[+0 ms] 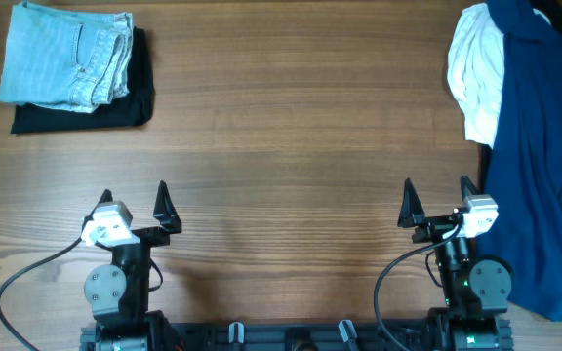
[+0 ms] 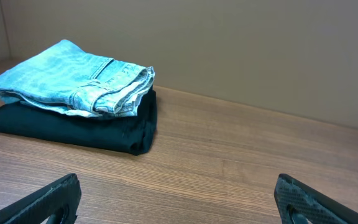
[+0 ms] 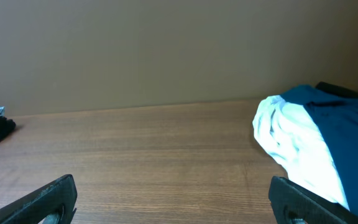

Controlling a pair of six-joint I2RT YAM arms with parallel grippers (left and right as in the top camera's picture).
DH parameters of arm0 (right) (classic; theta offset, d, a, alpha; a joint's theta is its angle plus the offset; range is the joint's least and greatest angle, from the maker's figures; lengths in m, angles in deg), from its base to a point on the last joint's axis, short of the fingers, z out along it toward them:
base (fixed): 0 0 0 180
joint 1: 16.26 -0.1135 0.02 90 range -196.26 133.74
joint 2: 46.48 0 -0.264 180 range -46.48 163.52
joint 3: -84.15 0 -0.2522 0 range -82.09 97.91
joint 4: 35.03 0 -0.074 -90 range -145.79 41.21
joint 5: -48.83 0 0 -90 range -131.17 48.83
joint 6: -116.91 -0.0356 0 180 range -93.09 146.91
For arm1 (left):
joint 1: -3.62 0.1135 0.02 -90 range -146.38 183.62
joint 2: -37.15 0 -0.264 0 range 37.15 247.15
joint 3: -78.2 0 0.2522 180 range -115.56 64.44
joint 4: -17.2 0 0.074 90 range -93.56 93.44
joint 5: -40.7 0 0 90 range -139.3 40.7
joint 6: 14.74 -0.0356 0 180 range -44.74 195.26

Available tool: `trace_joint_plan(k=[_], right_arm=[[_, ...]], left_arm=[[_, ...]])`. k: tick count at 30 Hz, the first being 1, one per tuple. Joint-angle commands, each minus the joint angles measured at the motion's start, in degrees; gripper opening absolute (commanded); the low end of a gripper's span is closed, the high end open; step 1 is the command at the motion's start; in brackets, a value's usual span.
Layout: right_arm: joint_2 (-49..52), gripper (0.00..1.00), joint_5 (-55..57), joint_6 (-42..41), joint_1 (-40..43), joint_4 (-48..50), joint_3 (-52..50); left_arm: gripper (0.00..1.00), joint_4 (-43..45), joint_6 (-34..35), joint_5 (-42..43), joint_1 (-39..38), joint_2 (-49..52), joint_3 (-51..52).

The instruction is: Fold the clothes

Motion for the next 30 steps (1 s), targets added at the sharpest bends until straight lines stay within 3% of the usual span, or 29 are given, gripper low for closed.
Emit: trace_joint_plan(k=[1,30], right_arm=[[-0.5,1.0,0.8,0.2,-0.3,0.3,-0.1],[-1.0,1.0,0.8,0.2,-0.3,0.2,-0.1]], left_arm=[[1.0,-0.4,0.3,-0.5,-0.1,-0.5,0.2],[1.0,-0.4,0.3,-0.5,-0.1,-0.5,0.2]])
